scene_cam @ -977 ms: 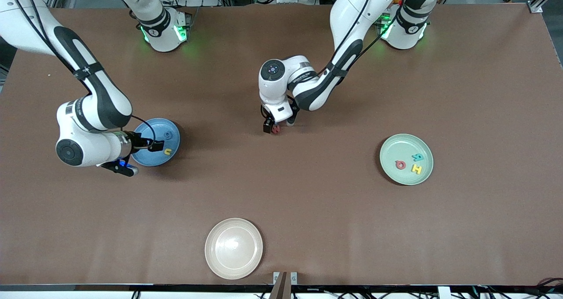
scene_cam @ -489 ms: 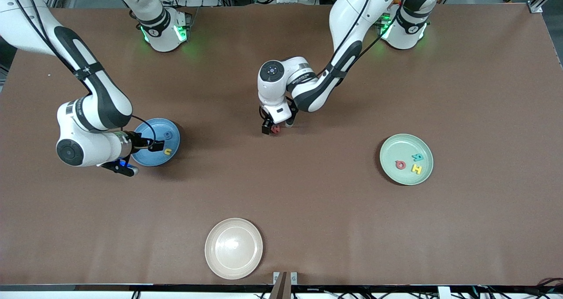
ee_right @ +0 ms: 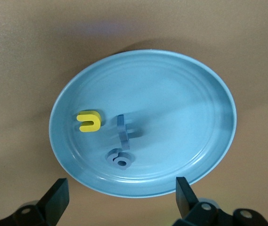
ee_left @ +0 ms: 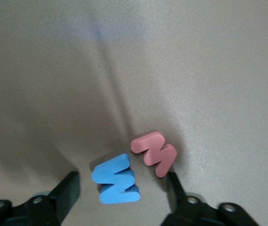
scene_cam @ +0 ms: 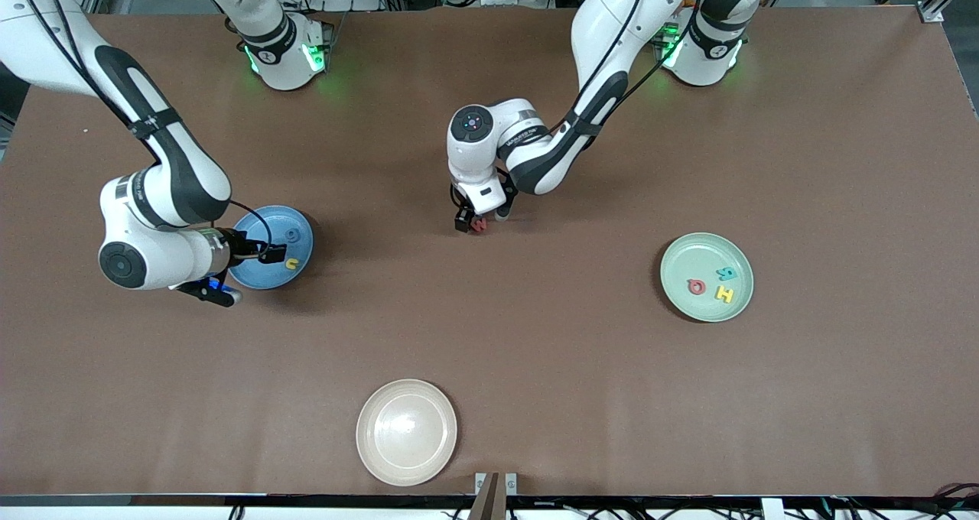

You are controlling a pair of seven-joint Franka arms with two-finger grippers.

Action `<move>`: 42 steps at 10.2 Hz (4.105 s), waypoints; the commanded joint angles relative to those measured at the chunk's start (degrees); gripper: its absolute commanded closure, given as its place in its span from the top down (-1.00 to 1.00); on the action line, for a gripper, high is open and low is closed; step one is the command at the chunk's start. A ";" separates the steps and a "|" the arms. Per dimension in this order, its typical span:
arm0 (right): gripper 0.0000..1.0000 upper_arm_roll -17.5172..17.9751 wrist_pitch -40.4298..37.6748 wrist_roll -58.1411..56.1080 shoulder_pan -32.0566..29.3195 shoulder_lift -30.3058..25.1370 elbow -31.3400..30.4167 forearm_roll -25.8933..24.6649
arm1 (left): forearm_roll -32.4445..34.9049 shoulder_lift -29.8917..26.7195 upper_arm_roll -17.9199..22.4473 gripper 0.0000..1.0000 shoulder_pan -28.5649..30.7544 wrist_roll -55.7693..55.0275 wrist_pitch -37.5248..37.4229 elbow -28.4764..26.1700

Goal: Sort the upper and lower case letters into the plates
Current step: 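Lower the left gripper and close it on the blue W, then carry the W to the green plate while the right gripper reaches the pink w, then release the W on the green plate while the right gripper grasps the w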

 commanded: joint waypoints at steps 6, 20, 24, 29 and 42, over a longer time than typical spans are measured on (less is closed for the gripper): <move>1.00 0.21 -0.57 0.44 0.02 -1.38 -0.40 0.11 | 1.28 0.46 0.81 -1.00 -1.28 -0.97 -0.24 1.13; 1.00 2.06 4.59 33.46 19.95 -0.59 8.65 7.23 | 4.36 -16.85 0.46 -1.00 16.45 42.56 -19.29 5.71; 1.00 1.88 14.87 37.51 28.65 0.28 7.60 5.92 | 2.61 -19.40 0.02 -1.00 24.90 60.86 -25.19 5.62; 1.00 1.71 24.82 60.97 40.16 7.65 7.77 -12.79 | -3.81 -23.01 0.02 -1.00 35.62 82.49 -35.29 5.09; 0.99 -2.51 27.12 67.94 46.51 16.63 14.54 -13.07 | -9.79 -19.14 0.02 1.00 48.47 96.77 -39.53 0.43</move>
